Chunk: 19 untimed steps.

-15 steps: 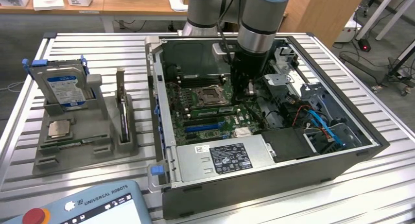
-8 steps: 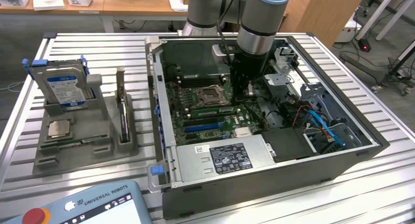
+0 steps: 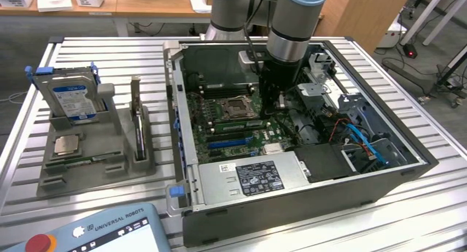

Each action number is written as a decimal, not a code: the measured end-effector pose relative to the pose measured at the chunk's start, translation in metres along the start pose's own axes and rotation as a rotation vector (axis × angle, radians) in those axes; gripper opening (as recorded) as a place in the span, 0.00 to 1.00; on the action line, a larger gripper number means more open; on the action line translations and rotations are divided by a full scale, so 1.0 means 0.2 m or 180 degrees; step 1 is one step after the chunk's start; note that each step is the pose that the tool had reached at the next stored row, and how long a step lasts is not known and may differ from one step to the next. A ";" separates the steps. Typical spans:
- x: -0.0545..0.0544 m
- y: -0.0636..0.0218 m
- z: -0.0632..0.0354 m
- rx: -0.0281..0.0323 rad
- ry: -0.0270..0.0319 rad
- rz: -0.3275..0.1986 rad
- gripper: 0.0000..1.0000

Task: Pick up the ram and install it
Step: 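Press down the ram until it locks into place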

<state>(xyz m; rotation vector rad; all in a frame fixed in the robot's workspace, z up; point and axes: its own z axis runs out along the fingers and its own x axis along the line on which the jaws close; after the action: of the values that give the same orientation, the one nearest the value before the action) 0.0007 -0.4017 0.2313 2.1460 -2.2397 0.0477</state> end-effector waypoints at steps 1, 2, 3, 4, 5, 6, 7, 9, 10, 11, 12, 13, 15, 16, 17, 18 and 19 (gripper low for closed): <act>0.00 0.000 0.000 0.0000 0.0000 0.0000 0.10; 0.00 0.000 0.001 0.0000 0.0001 0.0000 0.10; 0.00 0.000 0.002 0.0000 0.0000 0.0000 0.10; 0.00 0.000 0.002 0.0000 0.0000 0.0000 0.10; 0.00 0.000 0.003 0.0000 0.0000 -0.0001 0.10; 0.00 0.000 0.004 0.0000 0.0001 0.0000 0.10; 0.00 0.000 0.004 0.0000 0.0001 0.0000 0.10; 0.00 0.000 0.006 0.0000 0.0001 0.0000 0.10; 0.00 0.000 0.007 0.0000 0.0000 0.0000 0.10; -0.01 0.000 0.008 0.0000 0.0000 0.0000 0.10; -0.01 0.000 0.010 0.0000 0.0000 0.0000 0.10; -0.01 0.000 0.011 0.0000 0.0000 0.0000 0.10; -0.01 0.000 0.014 0.0000 0.0001 0.0000 0.10; -0.01 0.000 0.015 0.0000 0.0001 0.0000 0.10; -0.01 0.000 0.017 0.0000 0.0000 0.0000 0.10; -0.01 0.000 0.019 0.0000 0.0000 0.0000 0.10; -0.01 0.000 0.021 0.0000 0.0001 0.0000 0.10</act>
<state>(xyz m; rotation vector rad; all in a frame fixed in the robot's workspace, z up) 0.0007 -0.4002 0.2271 2.1459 -2.2395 0.0477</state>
